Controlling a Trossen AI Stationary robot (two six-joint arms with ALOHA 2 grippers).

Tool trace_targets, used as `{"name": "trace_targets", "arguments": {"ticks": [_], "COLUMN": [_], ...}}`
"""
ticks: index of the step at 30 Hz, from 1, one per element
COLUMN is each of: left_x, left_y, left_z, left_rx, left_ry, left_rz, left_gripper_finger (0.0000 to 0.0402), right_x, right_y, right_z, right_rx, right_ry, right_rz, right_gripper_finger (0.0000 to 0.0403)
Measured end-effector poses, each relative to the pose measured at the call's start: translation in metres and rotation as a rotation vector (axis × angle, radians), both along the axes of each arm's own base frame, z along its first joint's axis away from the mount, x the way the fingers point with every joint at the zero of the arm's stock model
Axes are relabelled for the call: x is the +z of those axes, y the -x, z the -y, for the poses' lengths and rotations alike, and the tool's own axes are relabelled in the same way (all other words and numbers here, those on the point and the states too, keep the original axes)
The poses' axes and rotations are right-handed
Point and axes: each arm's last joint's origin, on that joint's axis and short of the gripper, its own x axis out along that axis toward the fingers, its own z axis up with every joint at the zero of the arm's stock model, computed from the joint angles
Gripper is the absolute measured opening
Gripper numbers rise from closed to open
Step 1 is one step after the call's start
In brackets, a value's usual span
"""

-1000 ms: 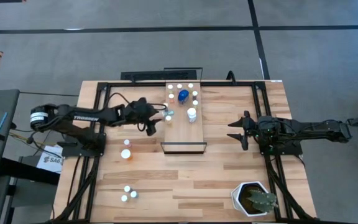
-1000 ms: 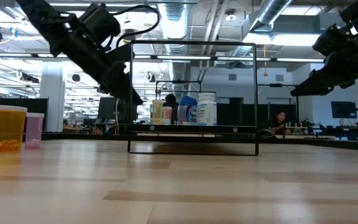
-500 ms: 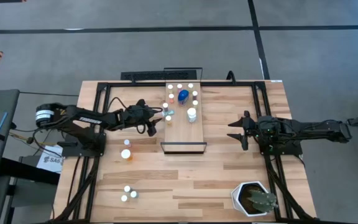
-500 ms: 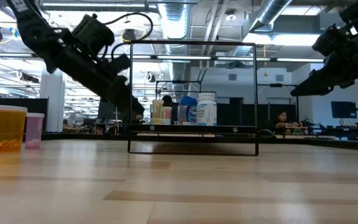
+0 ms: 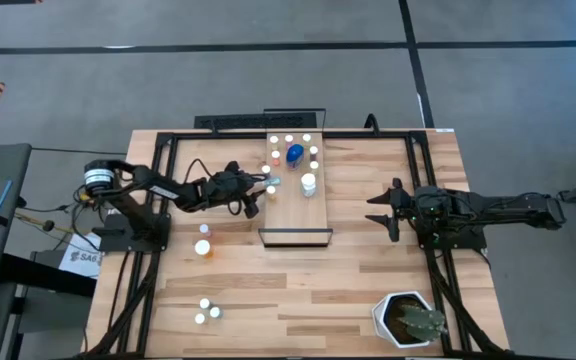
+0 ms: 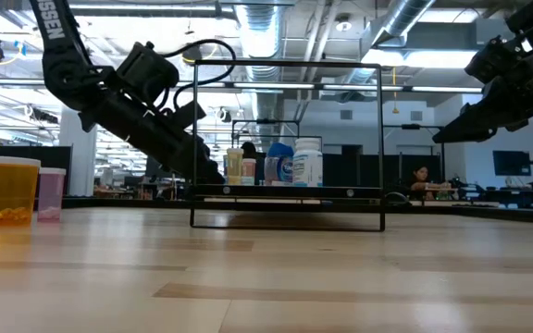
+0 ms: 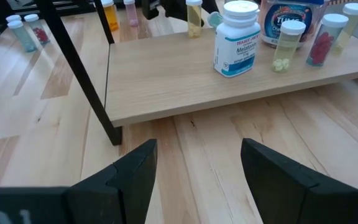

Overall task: Pick and place medicine bottles onto shelf by color
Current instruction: Put the blue pill bottle on the shelf

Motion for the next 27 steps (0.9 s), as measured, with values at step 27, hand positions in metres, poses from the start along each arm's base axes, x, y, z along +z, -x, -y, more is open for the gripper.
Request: {"name": "trace_targets", "arguments": {"ticks": [27], "left_x": [-0.001], "left_y": [0.002], "left_z": [-0.012], "left_rx": [-0.040], "left_ry": [-0.010], "left_rz": [0.013], "left_gripper_finger": [0.0183], "right_x": [0.000], "right_y": [0.000], "right_z": [0.000], "right_rx": [0.000], "right_ry": [0.000], "right_rz": [0.000], "right_gripper_finger": [0.0255]}}
